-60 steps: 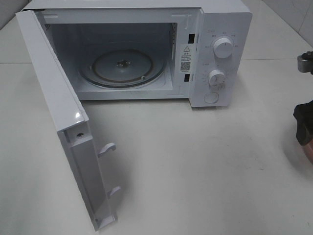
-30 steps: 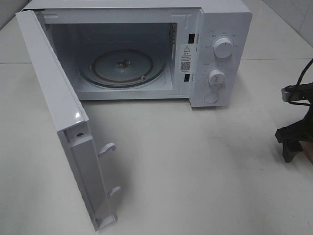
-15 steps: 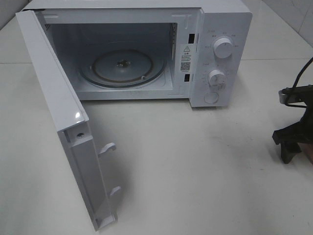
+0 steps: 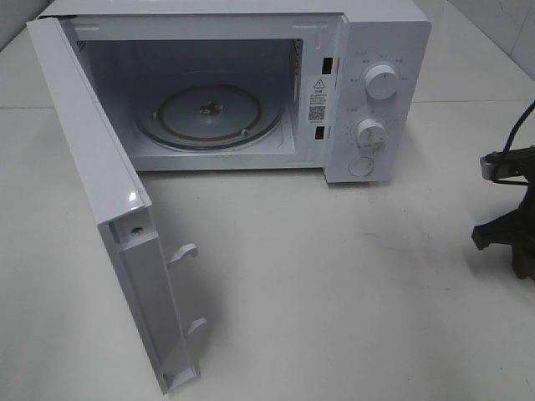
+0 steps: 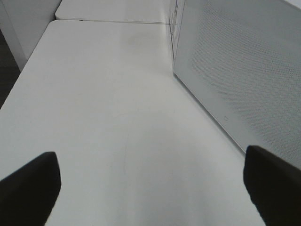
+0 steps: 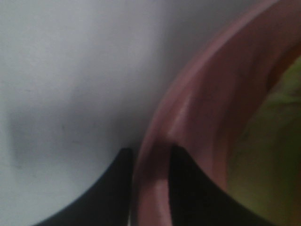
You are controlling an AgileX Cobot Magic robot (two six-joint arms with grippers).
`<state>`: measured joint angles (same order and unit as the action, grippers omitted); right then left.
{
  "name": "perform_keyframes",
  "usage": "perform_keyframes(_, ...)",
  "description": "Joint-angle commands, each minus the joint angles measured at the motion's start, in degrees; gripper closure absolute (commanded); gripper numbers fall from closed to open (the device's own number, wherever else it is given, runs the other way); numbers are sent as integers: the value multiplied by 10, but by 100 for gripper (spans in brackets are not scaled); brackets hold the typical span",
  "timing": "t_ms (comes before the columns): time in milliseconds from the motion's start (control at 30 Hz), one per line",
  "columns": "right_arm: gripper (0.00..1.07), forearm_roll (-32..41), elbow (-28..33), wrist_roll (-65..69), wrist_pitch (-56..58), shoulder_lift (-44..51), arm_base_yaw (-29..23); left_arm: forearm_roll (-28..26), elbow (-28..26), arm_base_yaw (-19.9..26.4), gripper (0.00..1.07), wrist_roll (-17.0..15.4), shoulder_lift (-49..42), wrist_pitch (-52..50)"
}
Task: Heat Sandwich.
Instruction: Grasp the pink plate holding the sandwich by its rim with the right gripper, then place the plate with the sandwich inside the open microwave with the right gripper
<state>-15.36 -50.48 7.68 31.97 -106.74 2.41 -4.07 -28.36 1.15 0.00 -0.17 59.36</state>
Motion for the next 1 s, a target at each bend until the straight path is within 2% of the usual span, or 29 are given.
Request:
perform_keyframes(33, 107, -13, 1, 16, 10, -6, 2, 0, 1, 1, 3, 0, -16, -5)
perform_keyframes(1000, 107, -28, -11, 21, 44, -6, 0, 0, 1, 1, 3, 0, -16, -5)
